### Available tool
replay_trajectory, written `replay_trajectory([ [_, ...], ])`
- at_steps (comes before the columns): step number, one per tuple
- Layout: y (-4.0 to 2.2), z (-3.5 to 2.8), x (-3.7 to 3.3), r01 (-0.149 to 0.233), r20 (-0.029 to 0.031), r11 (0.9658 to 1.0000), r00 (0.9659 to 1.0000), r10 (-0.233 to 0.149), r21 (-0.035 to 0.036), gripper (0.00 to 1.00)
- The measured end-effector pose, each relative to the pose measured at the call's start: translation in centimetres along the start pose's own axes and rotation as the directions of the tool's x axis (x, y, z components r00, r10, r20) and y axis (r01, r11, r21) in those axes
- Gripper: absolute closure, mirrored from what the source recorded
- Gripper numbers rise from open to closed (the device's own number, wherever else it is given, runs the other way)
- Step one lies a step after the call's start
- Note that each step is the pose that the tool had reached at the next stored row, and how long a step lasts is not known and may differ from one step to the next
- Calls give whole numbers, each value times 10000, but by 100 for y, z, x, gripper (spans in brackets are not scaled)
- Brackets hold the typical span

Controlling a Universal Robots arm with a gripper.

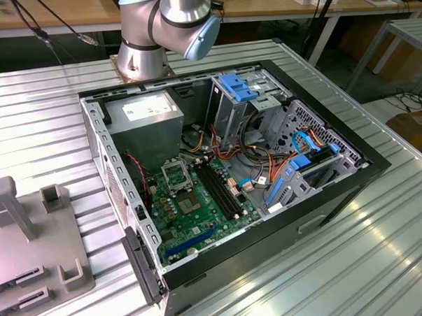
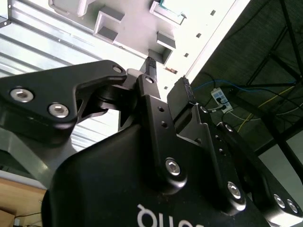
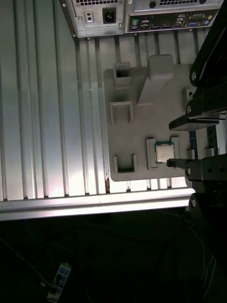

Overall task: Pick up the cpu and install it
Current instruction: 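Pick up the cpu and move it towards the insertion slot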

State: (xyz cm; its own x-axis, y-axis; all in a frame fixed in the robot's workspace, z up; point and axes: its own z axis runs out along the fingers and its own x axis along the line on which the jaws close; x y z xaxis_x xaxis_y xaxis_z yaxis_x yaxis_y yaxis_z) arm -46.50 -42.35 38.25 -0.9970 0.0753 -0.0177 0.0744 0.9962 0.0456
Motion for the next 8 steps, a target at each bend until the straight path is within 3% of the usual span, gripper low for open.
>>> replay_trajectory([
  [8, -1, 0, 19, 0, 0, 10000, 10000, 0, 0, 63],
])
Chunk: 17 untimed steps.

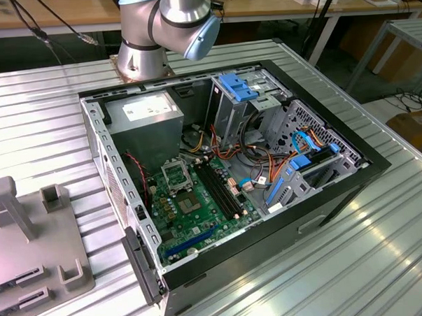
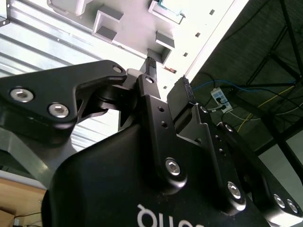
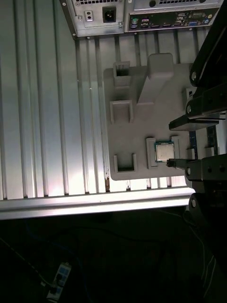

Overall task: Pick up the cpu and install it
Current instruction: 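Pick up the cpu and move it towards the insertion slot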

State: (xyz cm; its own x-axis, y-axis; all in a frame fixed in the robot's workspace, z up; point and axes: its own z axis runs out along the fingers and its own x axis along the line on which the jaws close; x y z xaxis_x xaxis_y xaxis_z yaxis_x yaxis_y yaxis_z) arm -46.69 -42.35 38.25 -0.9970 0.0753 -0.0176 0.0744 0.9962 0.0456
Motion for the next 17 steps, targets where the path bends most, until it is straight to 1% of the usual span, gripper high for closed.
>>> replay_trajectory([
  [10, 0, 2, 1, 1, 0, 10000, 10000, -1, 0, 63],
  [13, -2, 35, 3, 52, -2, 10000, 10000, -52, -4, 63],
  [15, -23, 69, 3, 105, -36, 9999, 9999, -105, -3, 63],
  [17, -54, 105, 1, 205, -108, 9998, 9997, -205, -1, 63],
])
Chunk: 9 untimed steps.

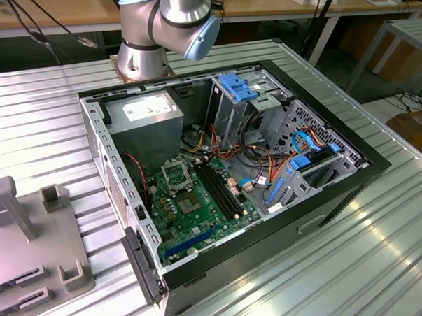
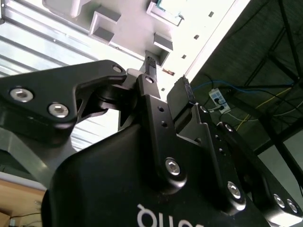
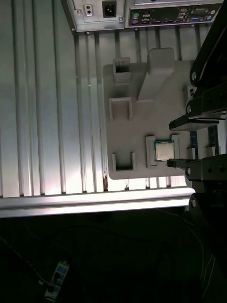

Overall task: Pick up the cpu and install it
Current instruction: 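Pick up the cpu and move it towards the insertion slot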

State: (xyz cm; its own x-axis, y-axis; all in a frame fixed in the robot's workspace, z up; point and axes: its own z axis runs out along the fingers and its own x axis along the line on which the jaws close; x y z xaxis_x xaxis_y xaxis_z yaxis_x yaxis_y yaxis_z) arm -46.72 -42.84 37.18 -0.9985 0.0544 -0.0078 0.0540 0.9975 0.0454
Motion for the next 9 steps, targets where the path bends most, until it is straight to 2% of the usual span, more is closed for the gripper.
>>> replay_trajectory([
  [2, -18, 36, -1, 176, -69, 9998, 9998, -176, 1, 63],
  [3, -26, 75, -1, 338, -104, 9994, 9994, -338, 1, 63],
  [9, -28, 125, 0, 368, -108, 9993, 9993, -368, 0, 63],
])
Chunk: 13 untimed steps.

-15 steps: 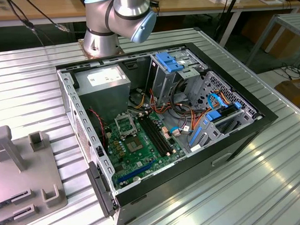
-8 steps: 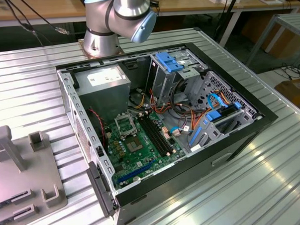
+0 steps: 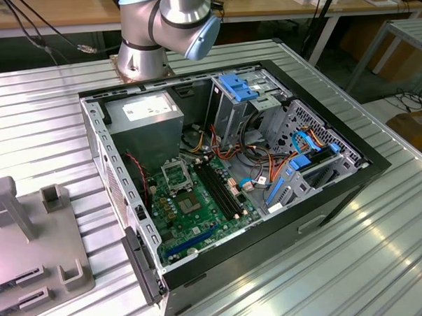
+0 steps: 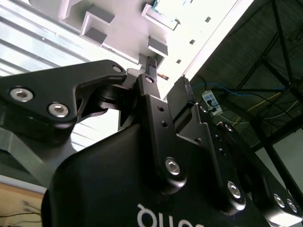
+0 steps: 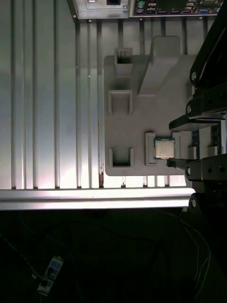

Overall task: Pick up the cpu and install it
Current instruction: 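Pick up the cpu and move it towards the insertion slot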

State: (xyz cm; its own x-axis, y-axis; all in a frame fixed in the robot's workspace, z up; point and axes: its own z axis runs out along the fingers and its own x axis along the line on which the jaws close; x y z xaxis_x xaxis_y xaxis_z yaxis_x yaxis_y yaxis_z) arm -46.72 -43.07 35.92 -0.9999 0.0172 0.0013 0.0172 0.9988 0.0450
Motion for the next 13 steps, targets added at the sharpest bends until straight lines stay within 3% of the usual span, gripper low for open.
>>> replay_trajectory([
  [11, -1, 16, 0, 0, 0, 10000, 10000, 0, 0, 63],
  [13, -1, 16, 0, 0, 0, 10000, 10000, 0, 0, 55],
])
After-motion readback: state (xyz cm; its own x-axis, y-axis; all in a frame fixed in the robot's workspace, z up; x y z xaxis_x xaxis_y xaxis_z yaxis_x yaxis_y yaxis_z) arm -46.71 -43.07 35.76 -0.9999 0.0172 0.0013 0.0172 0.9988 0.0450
